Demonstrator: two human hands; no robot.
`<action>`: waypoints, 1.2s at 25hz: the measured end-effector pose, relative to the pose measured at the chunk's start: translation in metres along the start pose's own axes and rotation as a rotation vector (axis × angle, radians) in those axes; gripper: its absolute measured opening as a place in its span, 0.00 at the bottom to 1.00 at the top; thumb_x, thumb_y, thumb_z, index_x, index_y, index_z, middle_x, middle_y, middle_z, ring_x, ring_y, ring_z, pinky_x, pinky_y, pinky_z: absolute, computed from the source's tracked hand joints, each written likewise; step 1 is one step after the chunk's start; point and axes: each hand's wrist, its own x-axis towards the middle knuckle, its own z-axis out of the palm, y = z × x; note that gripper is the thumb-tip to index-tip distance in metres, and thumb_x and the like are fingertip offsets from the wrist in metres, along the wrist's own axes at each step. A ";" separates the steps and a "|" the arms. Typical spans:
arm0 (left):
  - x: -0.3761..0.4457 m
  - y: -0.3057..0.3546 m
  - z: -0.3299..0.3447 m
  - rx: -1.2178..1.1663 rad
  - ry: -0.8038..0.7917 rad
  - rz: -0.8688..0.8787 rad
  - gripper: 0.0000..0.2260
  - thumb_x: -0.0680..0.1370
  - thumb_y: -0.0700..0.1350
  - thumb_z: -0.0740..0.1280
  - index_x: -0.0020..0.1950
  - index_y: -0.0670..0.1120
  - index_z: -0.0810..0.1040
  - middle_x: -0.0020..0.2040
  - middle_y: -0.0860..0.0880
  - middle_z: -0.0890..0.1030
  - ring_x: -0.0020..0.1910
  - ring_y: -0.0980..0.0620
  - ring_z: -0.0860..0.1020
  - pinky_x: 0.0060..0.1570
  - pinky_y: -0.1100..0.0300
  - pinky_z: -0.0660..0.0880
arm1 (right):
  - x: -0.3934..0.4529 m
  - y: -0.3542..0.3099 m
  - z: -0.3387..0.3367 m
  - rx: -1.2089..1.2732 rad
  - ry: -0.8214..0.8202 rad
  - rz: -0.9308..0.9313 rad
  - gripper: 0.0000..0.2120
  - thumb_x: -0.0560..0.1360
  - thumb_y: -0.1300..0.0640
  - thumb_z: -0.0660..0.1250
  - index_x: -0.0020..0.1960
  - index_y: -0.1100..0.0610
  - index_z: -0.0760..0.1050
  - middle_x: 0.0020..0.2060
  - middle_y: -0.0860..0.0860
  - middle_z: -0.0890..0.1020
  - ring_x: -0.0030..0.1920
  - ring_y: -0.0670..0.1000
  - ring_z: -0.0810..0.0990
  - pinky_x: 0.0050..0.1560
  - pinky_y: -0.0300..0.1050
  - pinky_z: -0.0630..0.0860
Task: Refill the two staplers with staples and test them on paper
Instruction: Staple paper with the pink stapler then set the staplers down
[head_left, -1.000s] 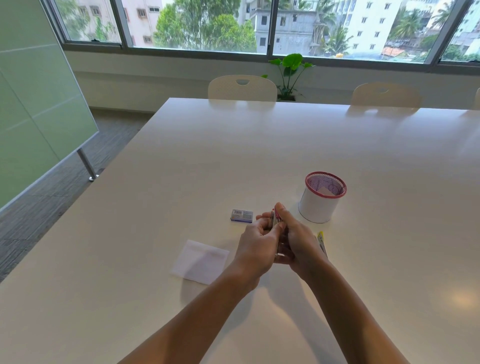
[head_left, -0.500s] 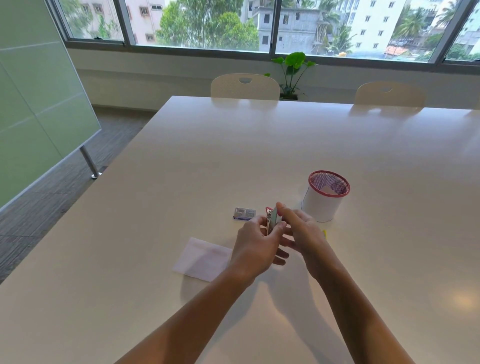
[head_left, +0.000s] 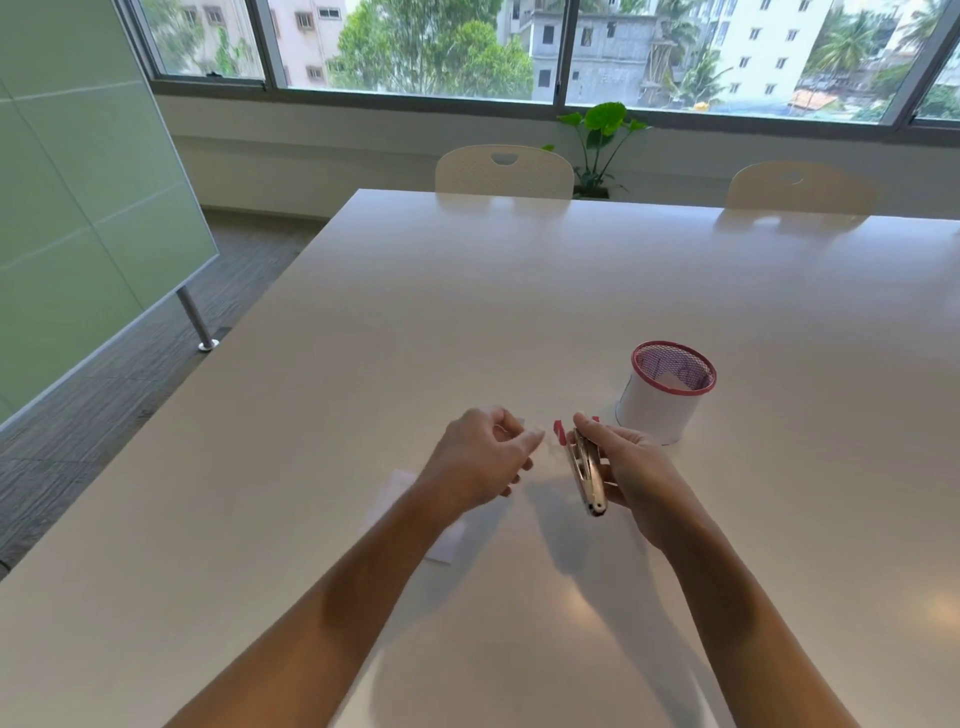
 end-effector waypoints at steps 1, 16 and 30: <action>0.004 -0.005 -0.010 0.119 -0.001 0.016 0.09 0.76 0.53 0.71 0.49 0.48 0.80 0.42 0.51 0.84 0.40 0.53 0.82 0.41 0.57 0.81 | 0.002 0.001 0.000 -0.011 0.008 0.011 0.18 0.76 0.43 0.69 0.48 0.59 0.85 0.36 0.51 0.84 0.32 0.47 0.79 0.32 0.37 0.74; 0.014 -0.032 -0.059 0.725 -0.276 -0.164 0.31 0.62 0.45 0.83 0.60 0.50 0.73 0.57 0.50 0.76 0.53 0.49 0.76 0.37 0.59 0.72 | 0.009 -0.001 0.010 0.032 -0.041 0.137 0.17 0.76 0.41 0.67 0.46 0.55 0.79 0.40 0.57 0.75 0.38 0.52 0.71 0.36 0.43 0.71; 0.014 -0.038 -0.055 0.677 -0.277 -0.144 0.19 0.62 0.47 0.83 0.47 0.51 0.78 0.48 0.53 0.78 0.48 0.51 0.77 0.40 0.60 0.73 | 0.012 0.000 0.007 -0.126 -0.001 0.124 0.15 0.80 0.51 0.64 0.53 0.64 0.77 0.34 0.55 0.75 0.31 0.49 0.71 0.31 0.40 0.69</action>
